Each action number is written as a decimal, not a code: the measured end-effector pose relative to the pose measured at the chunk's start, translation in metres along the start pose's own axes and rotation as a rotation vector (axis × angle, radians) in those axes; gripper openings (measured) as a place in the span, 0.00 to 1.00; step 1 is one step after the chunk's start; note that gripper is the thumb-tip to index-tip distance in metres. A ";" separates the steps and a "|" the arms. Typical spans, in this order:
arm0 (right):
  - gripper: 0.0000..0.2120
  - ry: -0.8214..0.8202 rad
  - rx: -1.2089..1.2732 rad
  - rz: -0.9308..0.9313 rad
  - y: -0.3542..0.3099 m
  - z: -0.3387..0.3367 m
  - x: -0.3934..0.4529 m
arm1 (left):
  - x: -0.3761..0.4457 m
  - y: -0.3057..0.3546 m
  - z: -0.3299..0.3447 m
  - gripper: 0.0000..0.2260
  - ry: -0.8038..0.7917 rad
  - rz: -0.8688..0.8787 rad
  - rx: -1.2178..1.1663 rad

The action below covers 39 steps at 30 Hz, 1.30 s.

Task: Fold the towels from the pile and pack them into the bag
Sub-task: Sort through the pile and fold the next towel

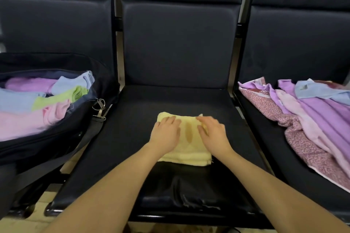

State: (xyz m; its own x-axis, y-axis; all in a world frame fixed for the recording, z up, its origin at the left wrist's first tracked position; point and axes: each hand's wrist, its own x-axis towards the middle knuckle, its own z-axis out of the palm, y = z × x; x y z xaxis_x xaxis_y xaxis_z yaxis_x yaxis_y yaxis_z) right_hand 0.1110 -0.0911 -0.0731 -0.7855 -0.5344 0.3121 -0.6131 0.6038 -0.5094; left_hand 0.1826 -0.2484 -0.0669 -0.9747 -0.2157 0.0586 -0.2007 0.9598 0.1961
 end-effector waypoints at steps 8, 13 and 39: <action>0.29 -0.515 -0.535 0.032 0.011 0.013 0.003 | -0.005 -0.048 0.027 0.26 -0.264 -0.142 0.120; 0.26 -0.351 -0.476 0.052 0.005 0.015 0.009 | -0.003 -0.051 0.021 0.26 -0.205 -0.091 0.032; 0.07 -0.435 -0.143 -0.066 -0.033 0.001 -0.014 | -0.048 -0.086 -0.005 0.15 -0.023 0.197 -0.077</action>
State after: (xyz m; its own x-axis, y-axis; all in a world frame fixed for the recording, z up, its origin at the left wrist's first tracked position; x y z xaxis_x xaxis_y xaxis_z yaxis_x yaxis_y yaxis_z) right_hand 0.1428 -0.1042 -0.0615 -0.6553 -0.7543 -0.0411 -0.6899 0.6197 -0.3741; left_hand 0.2473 -0.3219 -0.0821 -0.9965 -0.0201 0.0814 0.0015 0.9662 0.2577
